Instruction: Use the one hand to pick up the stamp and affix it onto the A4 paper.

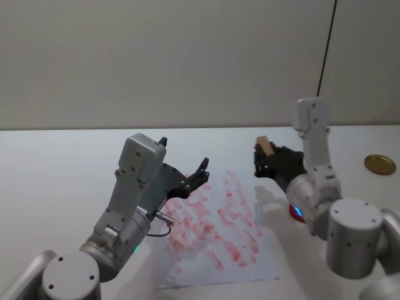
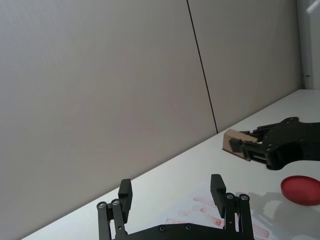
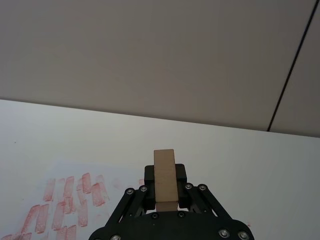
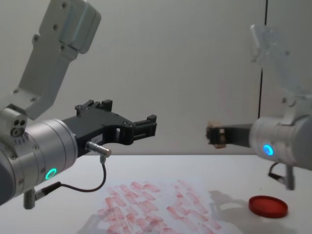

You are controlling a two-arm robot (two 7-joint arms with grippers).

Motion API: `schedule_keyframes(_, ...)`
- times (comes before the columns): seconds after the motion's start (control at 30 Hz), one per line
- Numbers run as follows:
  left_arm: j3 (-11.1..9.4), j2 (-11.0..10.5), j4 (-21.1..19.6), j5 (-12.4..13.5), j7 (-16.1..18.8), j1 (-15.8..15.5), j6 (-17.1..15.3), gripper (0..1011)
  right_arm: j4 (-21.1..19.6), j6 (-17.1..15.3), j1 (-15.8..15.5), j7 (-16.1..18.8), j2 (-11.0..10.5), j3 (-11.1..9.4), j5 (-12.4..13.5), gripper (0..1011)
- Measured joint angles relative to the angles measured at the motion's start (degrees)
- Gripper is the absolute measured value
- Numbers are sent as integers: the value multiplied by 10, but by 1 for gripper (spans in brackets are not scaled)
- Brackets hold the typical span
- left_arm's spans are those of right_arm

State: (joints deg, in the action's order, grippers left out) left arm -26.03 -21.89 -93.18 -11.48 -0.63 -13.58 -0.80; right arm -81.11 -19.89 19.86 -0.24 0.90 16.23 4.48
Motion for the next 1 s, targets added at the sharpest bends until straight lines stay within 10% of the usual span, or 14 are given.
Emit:
schedule_keyframes(0.53,0,0,0,0,0,0,0,993,-94,-53,-77,-57,-38,-25,35,220)
schedule_keyframes(1.0,0,0,0,0,0,0,0,993,-89,-75,-96,-70,-51,-43,58,220)
